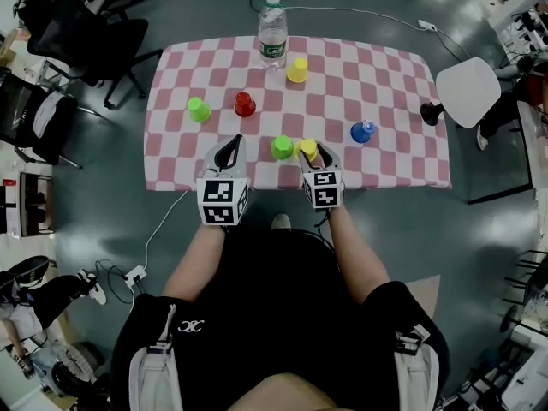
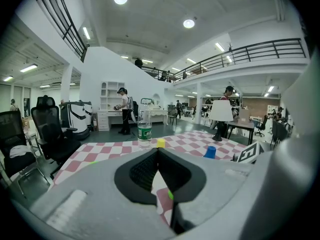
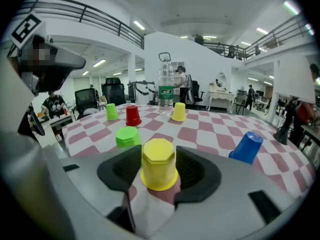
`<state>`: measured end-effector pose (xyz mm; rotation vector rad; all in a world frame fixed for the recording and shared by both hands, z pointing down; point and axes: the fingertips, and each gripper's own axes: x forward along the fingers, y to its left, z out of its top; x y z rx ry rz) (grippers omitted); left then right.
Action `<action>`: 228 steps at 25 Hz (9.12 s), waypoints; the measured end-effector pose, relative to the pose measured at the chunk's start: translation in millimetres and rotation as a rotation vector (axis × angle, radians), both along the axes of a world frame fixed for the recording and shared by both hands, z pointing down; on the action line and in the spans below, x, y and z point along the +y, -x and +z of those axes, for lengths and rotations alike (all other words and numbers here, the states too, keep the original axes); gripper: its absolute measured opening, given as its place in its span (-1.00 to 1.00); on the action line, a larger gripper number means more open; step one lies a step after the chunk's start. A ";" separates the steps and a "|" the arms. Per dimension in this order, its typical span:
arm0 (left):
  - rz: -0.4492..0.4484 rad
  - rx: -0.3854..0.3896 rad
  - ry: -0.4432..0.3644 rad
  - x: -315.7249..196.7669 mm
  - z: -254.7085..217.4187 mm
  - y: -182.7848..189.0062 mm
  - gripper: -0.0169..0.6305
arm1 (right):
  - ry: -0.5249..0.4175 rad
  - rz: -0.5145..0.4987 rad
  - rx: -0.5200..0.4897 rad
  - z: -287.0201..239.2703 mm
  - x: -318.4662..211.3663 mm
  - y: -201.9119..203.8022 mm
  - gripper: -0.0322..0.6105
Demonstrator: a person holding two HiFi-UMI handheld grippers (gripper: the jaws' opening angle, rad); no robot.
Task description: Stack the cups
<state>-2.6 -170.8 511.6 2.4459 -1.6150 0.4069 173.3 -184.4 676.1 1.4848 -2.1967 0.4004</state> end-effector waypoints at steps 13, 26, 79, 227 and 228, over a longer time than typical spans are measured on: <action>0.032 0.013 -0.044 -3.0 -14.6 -27.2 -0.90 | -0.313 0.061 -0.151 -125.1 -14.1 -14.2 -0.20; 0.120 0.105 -0.130 -21.8 -74.1 -72.1 -0.90 | -0.607 0.190 -0.137 -257.4 -17.4 -47.7 -0.89; 0.265 0.054 -0.070 -73.7 -49.4 -156.9 -0.90 | 0.015 0.389 -0.073 -10.8 -70.3 -204.6 -0.16; -0.113 0.128 -0.083 -17.3 -64.2 272.8 -0.90 | -0.351 -0.088 -0.167 -192.7 -64.4 297.2 -0.89; -0.114 0.127 -0.081 -17.7 -62.7 279.0 -0.90 | -0.335 -0.096 -0.163 -185.0 -67.2 304.3 -0.88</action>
